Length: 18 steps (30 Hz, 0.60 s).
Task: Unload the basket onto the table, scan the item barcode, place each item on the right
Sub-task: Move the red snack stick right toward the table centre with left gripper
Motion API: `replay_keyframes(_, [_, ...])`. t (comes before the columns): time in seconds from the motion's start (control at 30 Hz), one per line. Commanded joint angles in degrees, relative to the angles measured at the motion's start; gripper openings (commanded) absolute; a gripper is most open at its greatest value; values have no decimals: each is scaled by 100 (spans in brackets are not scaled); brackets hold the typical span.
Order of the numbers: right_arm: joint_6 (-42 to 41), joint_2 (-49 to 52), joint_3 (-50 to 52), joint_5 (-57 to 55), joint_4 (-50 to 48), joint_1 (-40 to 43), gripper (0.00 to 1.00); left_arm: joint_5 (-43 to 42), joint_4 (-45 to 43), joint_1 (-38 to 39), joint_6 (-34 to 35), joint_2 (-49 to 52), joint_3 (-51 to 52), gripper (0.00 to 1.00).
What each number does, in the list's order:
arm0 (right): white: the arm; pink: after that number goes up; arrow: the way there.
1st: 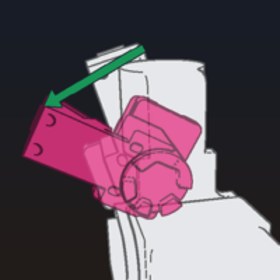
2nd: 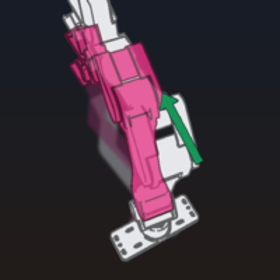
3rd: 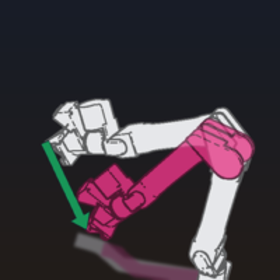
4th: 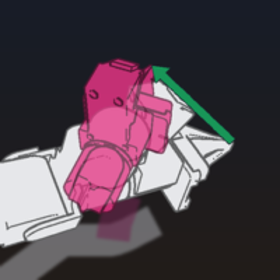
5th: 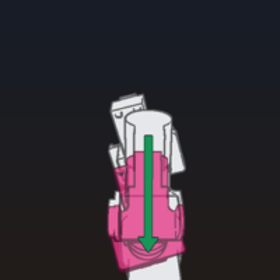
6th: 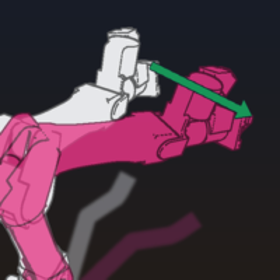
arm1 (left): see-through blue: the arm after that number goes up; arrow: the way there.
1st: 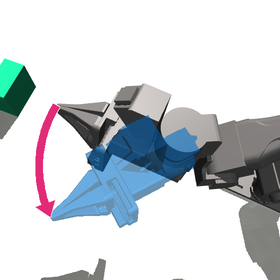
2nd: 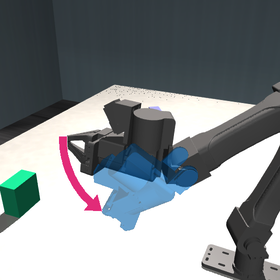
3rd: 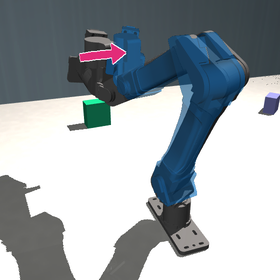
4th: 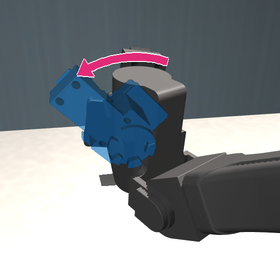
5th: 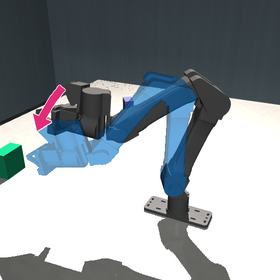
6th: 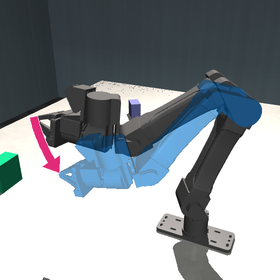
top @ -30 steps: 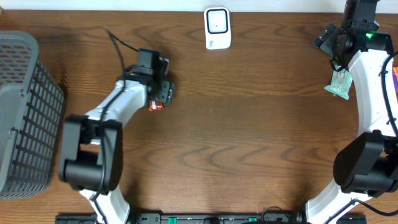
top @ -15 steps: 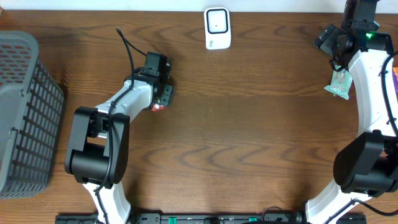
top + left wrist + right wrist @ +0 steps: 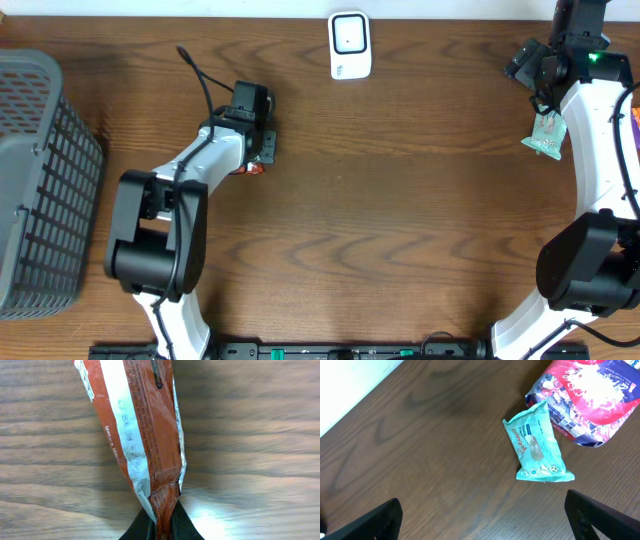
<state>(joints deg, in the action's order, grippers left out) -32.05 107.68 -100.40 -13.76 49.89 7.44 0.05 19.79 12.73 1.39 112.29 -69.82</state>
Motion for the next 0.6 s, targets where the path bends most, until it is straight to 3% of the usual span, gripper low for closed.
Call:
replay_keyframes(0.0, [-24,35,-2,-87,7,-2,99,-1547,-210,-144,643,-734,4,7])
replay_keyframes(0.17, [-24,35,-4,-90,4,-2,99,-3115,-402,-304,1276,-944,4,7])
replay_keyframes(0.27, [-26,35,-4,-87,4,-2,99,-3884,-382,-258,1241,-933,63,7])
replay_keyframes(0.43, [-24,35,-4,-87,4,-2,99,-4291,-59,52,-133,-931,131,7])
replay_keyframes(0.57, [-24,35,-4,-90,7,-2,99,-4295,186,262,-437,-931,131,7])
